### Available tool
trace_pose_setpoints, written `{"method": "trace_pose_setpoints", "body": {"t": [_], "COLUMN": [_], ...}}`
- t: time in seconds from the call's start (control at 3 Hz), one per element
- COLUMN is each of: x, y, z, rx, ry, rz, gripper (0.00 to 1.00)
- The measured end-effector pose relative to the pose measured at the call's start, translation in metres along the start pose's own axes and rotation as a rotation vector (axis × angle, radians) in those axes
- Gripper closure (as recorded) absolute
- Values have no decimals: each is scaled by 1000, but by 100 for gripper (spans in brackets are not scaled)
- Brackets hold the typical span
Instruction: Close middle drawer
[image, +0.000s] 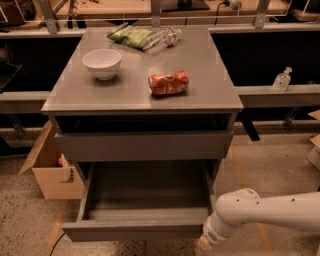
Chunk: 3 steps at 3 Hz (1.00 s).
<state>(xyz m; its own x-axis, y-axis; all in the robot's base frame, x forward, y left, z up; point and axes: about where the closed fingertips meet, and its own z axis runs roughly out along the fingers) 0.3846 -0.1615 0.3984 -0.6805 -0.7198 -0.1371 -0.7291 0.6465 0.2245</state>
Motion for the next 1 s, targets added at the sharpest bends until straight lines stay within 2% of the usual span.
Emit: {"method": "trace_pose_setpoints", "body": {"t": [0.33,1.0], "x": [-30,-84], "y": [-13,-42], "z": [-1,10], "rx": [31,88], "ry": [-90,-218], "rz": [-57,-123], "gripper": [100,100]}}
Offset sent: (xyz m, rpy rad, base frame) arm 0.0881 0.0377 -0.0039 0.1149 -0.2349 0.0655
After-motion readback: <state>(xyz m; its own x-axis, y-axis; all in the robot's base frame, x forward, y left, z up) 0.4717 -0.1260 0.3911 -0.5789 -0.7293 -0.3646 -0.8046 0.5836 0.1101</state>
